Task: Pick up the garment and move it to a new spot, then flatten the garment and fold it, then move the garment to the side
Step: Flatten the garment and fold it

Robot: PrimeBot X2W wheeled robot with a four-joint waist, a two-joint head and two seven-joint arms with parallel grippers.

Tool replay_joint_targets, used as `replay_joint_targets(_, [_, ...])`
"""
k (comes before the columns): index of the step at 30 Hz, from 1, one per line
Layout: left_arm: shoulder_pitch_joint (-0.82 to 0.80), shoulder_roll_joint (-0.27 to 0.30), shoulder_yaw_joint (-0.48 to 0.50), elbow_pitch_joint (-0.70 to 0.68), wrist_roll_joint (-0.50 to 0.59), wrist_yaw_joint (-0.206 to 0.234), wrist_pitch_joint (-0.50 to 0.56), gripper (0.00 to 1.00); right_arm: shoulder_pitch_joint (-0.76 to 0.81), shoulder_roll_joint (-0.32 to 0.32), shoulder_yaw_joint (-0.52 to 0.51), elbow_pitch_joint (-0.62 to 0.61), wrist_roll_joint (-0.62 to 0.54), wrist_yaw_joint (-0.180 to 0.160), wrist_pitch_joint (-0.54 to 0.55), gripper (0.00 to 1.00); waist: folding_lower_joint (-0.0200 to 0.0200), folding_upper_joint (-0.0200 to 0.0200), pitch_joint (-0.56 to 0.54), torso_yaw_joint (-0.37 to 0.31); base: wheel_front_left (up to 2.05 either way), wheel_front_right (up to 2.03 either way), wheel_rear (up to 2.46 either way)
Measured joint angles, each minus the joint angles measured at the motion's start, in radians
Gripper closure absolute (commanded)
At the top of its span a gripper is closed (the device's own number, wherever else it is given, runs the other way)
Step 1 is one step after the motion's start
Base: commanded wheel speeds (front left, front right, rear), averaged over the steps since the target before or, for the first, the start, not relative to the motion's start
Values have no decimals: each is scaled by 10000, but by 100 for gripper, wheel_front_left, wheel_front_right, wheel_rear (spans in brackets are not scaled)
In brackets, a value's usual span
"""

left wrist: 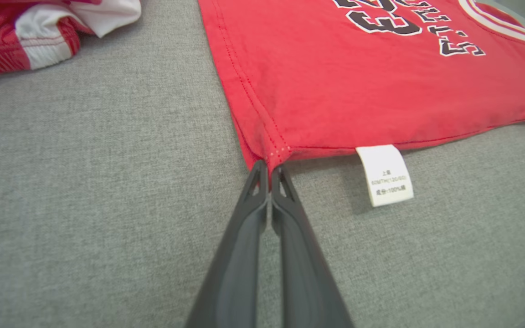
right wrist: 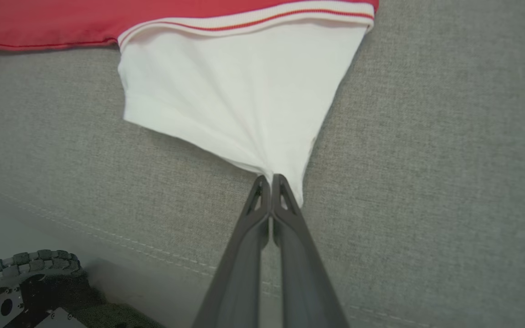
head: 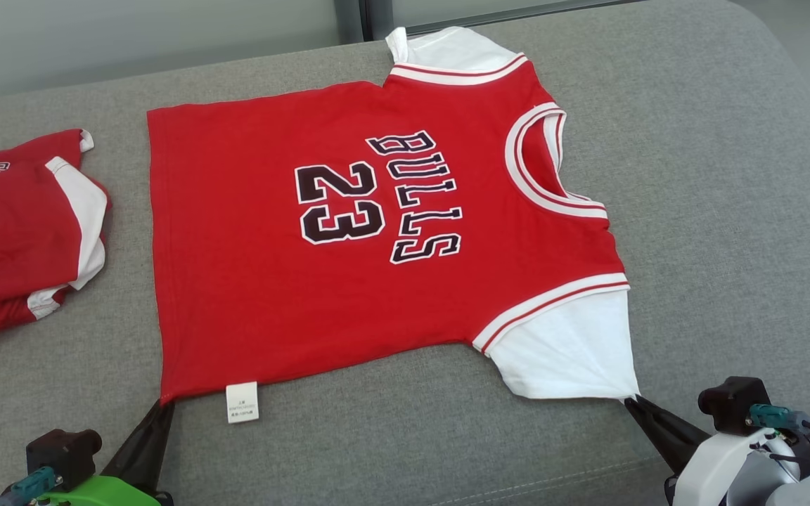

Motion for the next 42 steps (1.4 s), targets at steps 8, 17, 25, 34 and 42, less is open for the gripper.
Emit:
replay_joint_targets(8, [-1,-50,138,276,2,-2,0,81,-351,138,-19,238,-286,-205,-194,69,0,0,-10,-86,0,0,0])
replay_joint_targets(17, [1,-301,274,420,0,-2,0,0,-462,230,90,583,-579,-263,-359,0,0,0,-24,-125,0,0,0])
replay_joint_targets(25, [17,-301,378,667,23,-2,0,0,-516,253,299,650,-884,-307,-575,0,0,0,-72,-141,0,0,0])
replay_joint_targets(34, [125,-445,383,955,8,-6,0,0,-554,462,431,616,-941,-305,-796,0,0,0,-344,-111,0,0,0])
replay_joint_targets(42, [424,-395,855,579,-278,90,10,0,-453,493,-522,67,-660,-782,-1482,0,0,0,-769,-70,0,0,0])
